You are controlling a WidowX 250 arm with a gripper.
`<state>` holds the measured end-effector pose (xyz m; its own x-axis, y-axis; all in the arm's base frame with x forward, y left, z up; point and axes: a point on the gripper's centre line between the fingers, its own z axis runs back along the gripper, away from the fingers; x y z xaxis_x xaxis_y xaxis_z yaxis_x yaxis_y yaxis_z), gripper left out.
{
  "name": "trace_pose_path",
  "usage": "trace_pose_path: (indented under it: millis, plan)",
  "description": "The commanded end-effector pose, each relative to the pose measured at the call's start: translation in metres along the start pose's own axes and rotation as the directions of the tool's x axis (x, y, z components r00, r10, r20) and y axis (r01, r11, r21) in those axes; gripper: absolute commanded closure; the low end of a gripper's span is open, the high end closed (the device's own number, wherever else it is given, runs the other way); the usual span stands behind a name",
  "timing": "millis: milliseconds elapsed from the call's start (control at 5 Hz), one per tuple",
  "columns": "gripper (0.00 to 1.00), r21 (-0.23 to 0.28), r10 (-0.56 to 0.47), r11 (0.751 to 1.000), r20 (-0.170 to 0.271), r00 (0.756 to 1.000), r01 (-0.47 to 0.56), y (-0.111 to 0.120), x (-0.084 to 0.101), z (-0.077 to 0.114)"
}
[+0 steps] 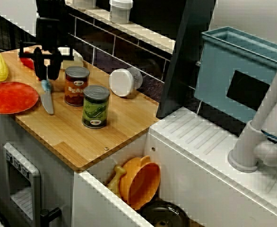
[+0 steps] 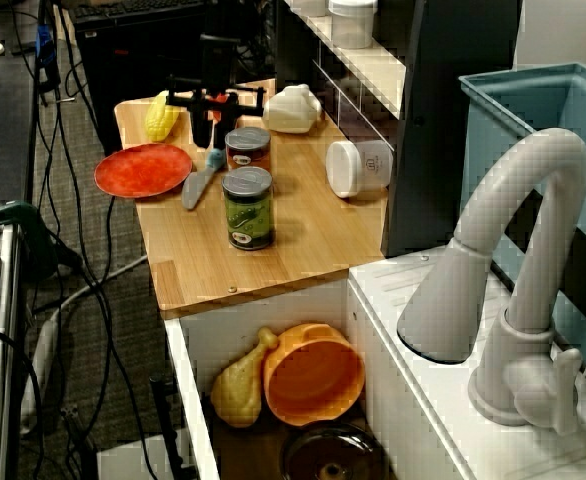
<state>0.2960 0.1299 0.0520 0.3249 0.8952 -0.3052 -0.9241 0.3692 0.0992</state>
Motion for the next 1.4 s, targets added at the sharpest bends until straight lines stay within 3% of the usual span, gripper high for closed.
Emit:
trace_pose_path:
  millis: [0, 400, 600, 800, 1000, 1200]
  plan:
    - [1.0, -0.066, -0.002, 0.998, 0.057, 0.998, 0.006, 0.004, -0.002, 0.037]
    - [1.0, -0.081, 0.005, 0.997, 0.056, 0.998, 0.0, 0.008, 0.004, 0.041]
    - [0.11, -0.084, 0.023, 0.996, 0.067, 0.997, -0.017, 0.009, 0.007, 0.045]
    - [0.0, -0.121, 0.047, 0.992, 0.101, 0.994, -0.034, 0.016, 0.011, 0.049]
    - [0.0, -0.171, 0.068, 0.984, 0.161, 0.985, -0.04, 0.021, 0.013, 0.044]
    - [0.0, -0.251, 0.111, 0.966, 0.214, 0.971, -0.055, 0.026, 0.017, 0.042]
